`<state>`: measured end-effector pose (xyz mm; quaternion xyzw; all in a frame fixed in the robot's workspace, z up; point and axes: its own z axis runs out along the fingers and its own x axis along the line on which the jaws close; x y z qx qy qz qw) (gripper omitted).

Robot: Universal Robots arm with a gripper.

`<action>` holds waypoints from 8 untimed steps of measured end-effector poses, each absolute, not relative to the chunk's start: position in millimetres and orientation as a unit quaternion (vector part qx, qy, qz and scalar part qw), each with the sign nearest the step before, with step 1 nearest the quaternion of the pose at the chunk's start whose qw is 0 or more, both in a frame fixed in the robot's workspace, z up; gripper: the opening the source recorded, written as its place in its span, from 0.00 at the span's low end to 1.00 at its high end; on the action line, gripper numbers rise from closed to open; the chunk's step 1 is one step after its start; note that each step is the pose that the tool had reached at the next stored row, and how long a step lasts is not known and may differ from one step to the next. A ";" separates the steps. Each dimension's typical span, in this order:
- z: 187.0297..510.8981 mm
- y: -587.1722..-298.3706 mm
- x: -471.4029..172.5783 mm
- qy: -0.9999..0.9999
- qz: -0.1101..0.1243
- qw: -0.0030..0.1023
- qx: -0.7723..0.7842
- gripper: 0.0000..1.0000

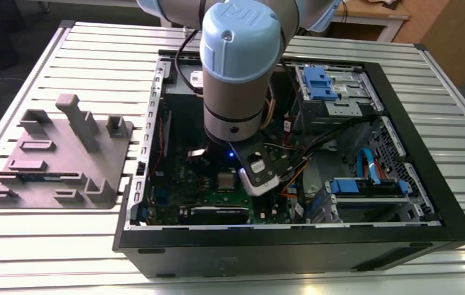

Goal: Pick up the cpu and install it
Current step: 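Place the cpu into insertion slot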

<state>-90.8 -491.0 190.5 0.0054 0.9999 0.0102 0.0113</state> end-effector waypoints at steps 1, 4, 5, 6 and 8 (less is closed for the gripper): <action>190.4 -491.0 -90.8 1.000 0.010 0.011 0.005 0.47; 189.9 -491.0 -90.8 1.000 0.010 0.011 0.005 0.47; 189.9 -491.0 -90.8 1.000 0.010 0.011 0.005 0.47; 189.9 -491.0 -90.8 1.000 0.010 0.011 0.005 0.47; 189.8 -491.0 -90.8 1.000 0.010 0.011 0.005 0.47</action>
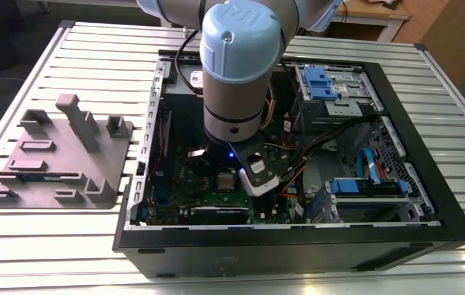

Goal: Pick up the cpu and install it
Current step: 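Place the cpu into insertion slot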

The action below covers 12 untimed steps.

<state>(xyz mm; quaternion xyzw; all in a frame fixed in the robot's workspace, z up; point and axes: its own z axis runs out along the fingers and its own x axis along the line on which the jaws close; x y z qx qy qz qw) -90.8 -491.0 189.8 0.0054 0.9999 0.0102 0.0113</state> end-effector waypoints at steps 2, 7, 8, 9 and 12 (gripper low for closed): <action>189.8 -491.0 -90.8 1.000 0.010 0.011 0.005 0.47; 189.7 -491.0 -90.8 1.000 0.010 0.011 0.005 0.55; 189.6 -491.0 -90.8 1.000 0.010 0.011 0.005 0.55; 189.6 -491.0 -90.8 1.000 0.010 0.011 0.005 0.55; 190.0 -491.0 -90.8 1.000 0.010 0.011 0.005 0.55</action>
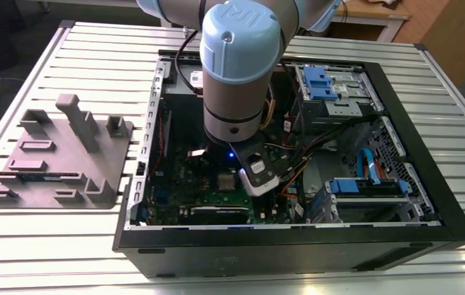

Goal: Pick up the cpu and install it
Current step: 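Place the cpu into insertion slot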

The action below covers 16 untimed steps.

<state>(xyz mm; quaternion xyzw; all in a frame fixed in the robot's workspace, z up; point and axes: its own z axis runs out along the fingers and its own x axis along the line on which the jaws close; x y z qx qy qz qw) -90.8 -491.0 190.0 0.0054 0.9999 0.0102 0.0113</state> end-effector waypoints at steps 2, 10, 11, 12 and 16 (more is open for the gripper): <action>192.2 -491.0 -90.8 1.000 0.010 0.011 0.005 0.55; 192.6 -491.0 -90.8 1.000 0.010 0.011 0.005 0.55; 192.7 -491.0 -90.8 1.000 0.010 0.011 0.005 0.55; 192.7 -491.0 -90.7 1.000 0.010 0.011 0.005 0.53; 192.8 -491.0 -90.8 1.000 0.010 0.011 0.005 0.46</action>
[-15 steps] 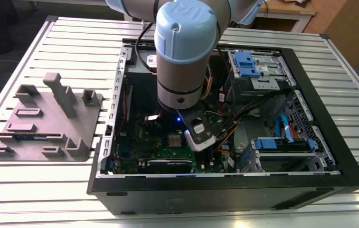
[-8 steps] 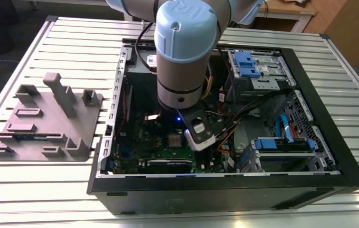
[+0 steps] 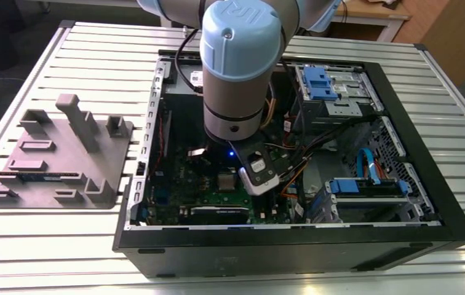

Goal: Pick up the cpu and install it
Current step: 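Place the cpu into insertion slot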

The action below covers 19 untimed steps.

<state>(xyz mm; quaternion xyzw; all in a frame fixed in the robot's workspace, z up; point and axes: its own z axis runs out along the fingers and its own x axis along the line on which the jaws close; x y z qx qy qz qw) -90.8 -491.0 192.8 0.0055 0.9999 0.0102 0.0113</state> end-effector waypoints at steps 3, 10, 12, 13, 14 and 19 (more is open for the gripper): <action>192.9 -491.0 -90.8 1.000 0.010 0.011 0.005 0.45; 193.1 -491.0 -90.8 1.000 0.010 0.011 0.005 0.38; 193.2 -491.0 -90.8 1.000 0.010 0.011 0.005 0.38; 193.2 -491.0 -90.8 1.000 0.010 0.011 0.005 0.38; 193.2 -491.0 -90.8 1.000 0.010 0.011 0.005 0.38; 194.7 -491.0 -90.8 1.000 0.010 0.011 0.005 0.38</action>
